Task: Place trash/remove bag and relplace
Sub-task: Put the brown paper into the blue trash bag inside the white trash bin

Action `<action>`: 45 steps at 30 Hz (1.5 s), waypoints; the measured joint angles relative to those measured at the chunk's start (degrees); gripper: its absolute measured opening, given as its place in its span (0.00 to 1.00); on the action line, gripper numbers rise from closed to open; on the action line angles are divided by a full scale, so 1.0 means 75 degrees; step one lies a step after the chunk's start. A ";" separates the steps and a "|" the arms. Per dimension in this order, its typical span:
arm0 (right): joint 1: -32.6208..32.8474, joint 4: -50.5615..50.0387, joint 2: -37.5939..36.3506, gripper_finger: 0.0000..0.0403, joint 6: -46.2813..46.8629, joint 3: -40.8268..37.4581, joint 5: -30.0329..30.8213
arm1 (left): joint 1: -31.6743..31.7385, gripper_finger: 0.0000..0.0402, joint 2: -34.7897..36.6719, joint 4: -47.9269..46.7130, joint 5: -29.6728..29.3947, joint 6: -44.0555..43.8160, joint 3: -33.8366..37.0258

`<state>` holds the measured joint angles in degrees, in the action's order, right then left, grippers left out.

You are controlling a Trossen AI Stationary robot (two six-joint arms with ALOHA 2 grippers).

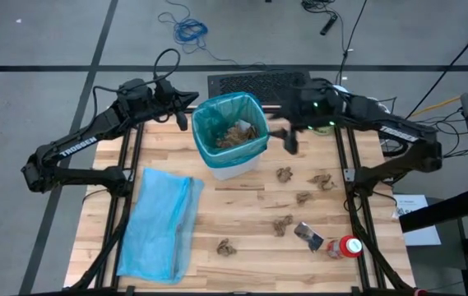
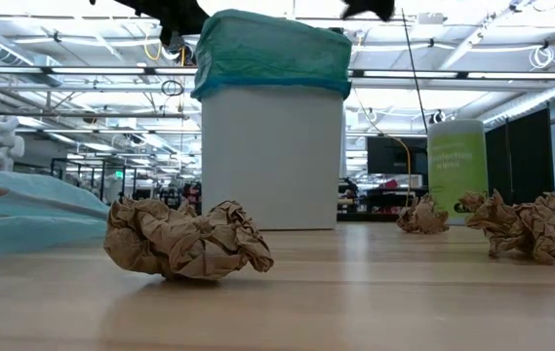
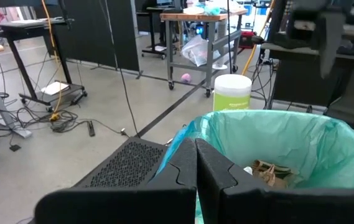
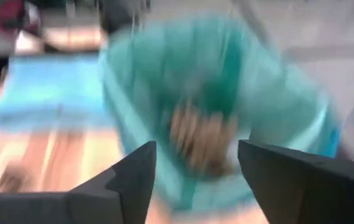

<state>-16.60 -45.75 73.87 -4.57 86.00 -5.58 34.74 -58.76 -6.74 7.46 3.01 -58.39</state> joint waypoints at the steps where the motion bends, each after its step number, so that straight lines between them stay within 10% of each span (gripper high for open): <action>1: 0.0060 -0.0544 -0.0098 0.51 0.0144 0.0000 0.0002 | -0.0002 0.00 0.0000 0.0000 0.0001 0.0079 0.0000; 11: 0.1143 -0.2076 -0.0966 0.49 0.2391 -0.2044 0.0217 | -0.0003 0.00 0.0000 -0.0009 0.0003 0.0101 0.0000; 25: 0.1229 0.1367 -0.2043 0.52 0.4485 -0.6363 0.0806 | -0.0003 0.00 0.0000 -0.0037 0.0003 0.0053 -0.0003; 45: 0.1229 0.2867 -0.0036 0.74 0.4717 -0.7038 0.2302 | -0.0003 0.00 0.0000 -0.0534 0.0002 0.0037 -0.0006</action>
<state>-7.38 -24.24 73.59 30.81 33.21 11.68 34.72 -58.76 -10.75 7.48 3.29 -58.43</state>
